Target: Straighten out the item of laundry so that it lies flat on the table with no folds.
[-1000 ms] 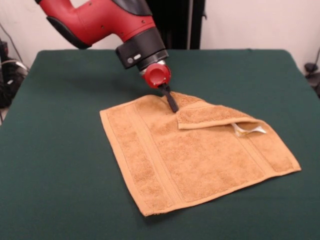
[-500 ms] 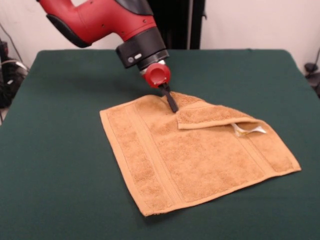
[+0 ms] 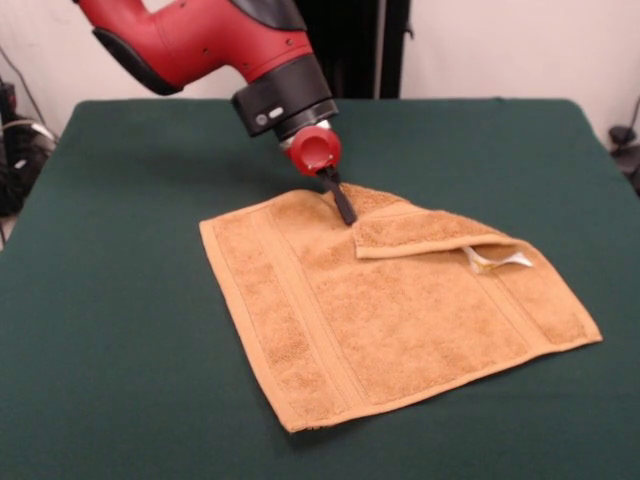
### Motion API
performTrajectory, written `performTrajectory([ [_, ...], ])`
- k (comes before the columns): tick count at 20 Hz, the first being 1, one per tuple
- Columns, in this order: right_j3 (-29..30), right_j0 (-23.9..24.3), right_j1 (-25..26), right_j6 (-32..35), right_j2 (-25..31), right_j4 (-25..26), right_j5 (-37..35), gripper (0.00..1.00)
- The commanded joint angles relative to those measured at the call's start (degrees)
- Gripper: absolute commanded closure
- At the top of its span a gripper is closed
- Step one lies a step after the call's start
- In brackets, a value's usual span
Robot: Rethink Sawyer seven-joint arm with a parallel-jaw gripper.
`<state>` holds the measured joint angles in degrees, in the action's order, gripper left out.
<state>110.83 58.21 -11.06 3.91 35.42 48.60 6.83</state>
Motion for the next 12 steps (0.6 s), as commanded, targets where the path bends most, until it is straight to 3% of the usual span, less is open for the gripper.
performTrajectory([
  [1, -12.1, -3.4, 1.3, 13.2, -7.1, -1.3, -5.3, 1.00],
  [6, -12.3, -3.0, 1.4, 12.3, -6.9, -0.8, -6.3, 1.00],
  [12, -11.3, 3.1, 4.2, 6.9, -1.2, -0.3, -12.9, 1.00],
])
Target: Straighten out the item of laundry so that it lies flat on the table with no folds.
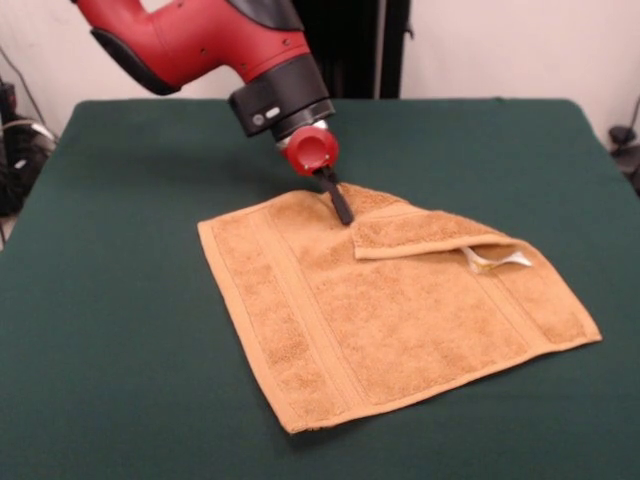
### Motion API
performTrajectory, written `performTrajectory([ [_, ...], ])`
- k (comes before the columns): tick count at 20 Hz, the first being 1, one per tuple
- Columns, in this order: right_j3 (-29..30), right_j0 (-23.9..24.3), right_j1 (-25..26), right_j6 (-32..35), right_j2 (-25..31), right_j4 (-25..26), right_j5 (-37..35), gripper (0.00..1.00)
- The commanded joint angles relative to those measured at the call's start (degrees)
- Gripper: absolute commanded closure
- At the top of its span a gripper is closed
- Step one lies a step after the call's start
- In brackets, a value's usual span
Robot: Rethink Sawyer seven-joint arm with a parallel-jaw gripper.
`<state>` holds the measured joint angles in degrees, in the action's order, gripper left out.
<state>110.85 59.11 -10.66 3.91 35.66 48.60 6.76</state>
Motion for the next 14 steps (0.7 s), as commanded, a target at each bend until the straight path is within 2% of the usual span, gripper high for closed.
performTrajectory([
  [1, -11.4, 2.8, 4.2, 6.2, -1.0, -0.3, -13.5, 1.00],
  [4, -11.6, 4.3, 5.5, 4.8, 0.5, -0.1, -14.9, 1.00],
  [6, -11.3, 7.2, 8.2, 2.5, 2.9, -1.8, -18.8, 1.00],
  [9, -11.0, 14.3, 16.1, -3.6, 7.9, -5.2, -27.0, 1.00],
  [11, -10.9, 16.1, 18.5, -5.0, 8.8, -6.1, -29.2, 1.00],
  [14, -10.8, 16.4, 19.2, -4.6, 8.7, -6.2, -29.8, 1.00],
])
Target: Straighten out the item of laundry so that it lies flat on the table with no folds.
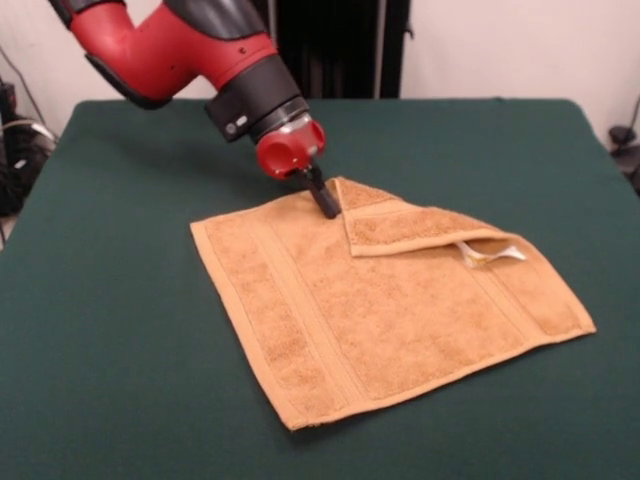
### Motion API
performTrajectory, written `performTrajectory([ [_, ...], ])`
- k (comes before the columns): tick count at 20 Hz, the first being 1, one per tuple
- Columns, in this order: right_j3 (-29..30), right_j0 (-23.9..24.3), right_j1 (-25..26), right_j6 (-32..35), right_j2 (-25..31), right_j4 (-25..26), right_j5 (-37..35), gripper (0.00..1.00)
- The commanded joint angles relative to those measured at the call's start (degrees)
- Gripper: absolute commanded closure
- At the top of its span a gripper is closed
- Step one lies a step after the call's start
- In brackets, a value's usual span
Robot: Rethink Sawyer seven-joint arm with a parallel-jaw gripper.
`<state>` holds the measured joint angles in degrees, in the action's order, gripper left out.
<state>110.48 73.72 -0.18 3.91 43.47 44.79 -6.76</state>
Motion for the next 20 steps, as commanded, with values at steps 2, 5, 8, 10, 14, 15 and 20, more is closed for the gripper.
performTrajectory([
  [2, -10.8, 3.3, 10.9, -6.2, 1.7, -2.7, -17.9, 1.00],
  [5, -12.6, 4.9, 14.4, -8.9, 2.1, -3.5, -20.9, 1.00],
  [8, -13.8, 5.6, 16.7, -11.0, 2.6, -4.2, -24.0, 1.00],
  [10, -14.6, 5.3, 16.9, -11.5, 2.5, -4.3, -25.6, 1.00],
  [14, -15.9, 4.4, 16.7, -11.9, 2.0, -3.3, -26.8, 1.00],
  [15, -16.1, 4.3, 16.6, -12.1, 2.0, -3.1, -27.0, 1.00],
  [20, -17.1, 5.3, 17.7, -15.9, 2.5, -2.7, -30.3, 1.00],
])
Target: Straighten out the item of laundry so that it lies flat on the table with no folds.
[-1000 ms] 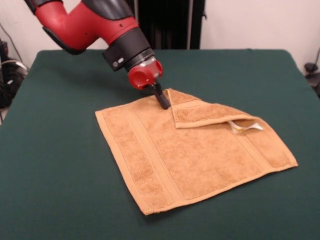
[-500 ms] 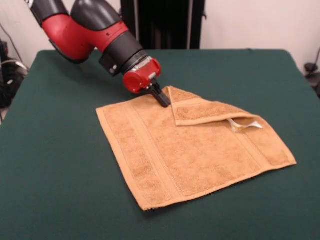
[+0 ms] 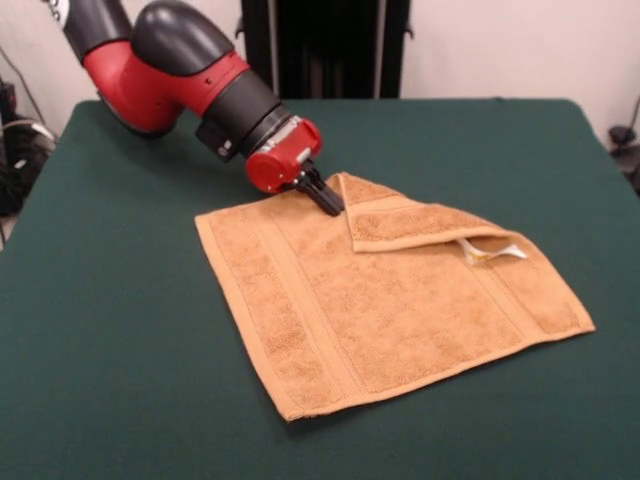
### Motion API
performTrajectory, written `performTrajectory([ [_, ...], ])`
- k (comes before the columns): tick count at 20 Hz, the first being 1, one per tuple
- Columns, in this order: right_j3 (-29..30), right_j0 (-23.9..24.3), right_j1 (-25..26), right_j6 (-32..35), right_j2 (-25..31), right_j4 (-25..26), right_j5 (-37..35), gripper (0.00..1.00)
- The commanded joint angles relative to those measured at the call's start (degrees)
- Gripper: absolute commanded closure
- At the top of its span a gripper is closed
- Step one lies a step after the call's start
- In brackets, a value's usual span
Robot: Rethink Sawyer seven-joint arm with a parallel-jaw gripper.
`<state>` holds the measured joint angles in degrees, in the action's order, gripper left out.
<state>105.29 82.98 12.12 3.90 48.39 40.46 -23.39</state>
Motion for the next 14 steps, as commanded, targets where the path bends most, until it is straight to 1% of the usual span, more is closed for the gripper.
performTrajectory([
  [1, -12.1, -3.0, 6.4, -18.0, -2.0, 1.3, -15.3, 1.00],
  [3, -12.2, -1.7, 7.9, -21.2, -1.4, 0.6, -18.1, 1.00],
  [7, -12.8, 0.1, 10.6, -24.2, -0.9, -1.2, -23.1, 1.00],
  [14, -13.2, 2.4, 15.1, -25.1, -1.1, -6.6, -29.5, 1.00],
])
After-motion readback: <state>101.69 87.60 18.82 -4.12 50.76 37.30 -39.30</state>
